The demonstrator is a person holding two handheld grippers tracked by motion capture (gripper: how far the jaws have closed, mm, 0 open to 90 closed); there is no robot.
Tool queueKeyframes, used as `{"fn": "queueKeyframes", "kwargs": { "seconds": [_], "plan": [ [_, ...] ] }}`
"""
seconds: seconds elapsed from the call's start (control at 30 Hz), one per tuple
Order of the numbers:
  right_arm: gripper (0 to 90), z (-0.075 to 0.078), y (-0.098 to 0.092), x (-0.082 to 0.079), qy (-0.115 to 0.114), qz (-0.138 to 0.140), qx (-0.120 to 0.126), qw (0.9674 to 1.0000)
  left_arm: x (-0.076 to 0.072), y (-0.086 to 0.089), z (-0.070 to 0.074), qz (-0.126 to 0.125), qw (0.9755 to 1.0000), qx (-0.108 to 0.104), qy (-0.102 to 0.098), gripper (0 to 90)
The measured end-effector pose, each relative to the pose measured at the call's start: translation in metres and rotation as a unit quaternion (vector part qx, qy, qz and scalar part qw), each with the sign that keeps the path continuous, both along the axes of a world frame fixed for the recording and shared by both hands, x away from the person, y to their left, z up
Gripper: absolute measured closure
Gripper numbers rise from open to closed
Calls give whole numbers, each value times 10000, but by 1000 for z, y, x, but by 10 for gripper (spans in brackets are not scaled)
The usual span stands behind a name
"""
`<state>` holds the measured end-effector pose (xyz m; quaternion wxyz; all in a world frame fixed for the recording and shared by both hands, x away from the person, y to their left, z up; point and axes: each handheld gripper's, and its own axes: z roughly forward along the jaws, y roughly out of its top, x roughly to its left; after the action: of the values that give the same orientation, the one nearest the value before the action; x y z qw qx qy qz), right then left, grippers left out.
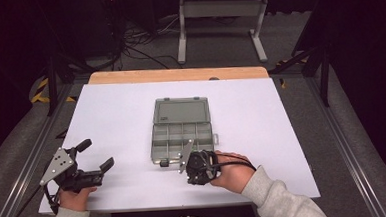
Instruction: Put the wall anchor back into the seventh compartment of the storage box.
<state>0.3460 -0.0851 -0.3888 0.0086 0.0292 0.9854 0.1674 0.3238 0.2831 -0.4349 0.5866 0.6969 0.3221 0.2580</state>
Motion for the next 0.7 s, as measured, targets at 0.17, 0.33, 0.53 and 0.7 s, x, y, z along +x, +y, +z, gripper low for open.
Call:
{"fn": "queueKeyframes", "kwargs": {
  "seconds": [0.17,0.33,0.53,0.7],
  "plan": [
    [839,9,-1,7,-58,-74,87,9999,0,0,0,0,10000,1,0,6],
    [838,15,-1,14,-135,-134,148,9997,0,0,0,-9,10000,-1,22,6],
    [838,24,-2,24,-213,-231,225,9993,0,0,0,-8,10000,0,20,6],
    [838,25,0,35,-271,-351,299,9986,0,0,0,-15,10000,17,15,6]
  ]
}}
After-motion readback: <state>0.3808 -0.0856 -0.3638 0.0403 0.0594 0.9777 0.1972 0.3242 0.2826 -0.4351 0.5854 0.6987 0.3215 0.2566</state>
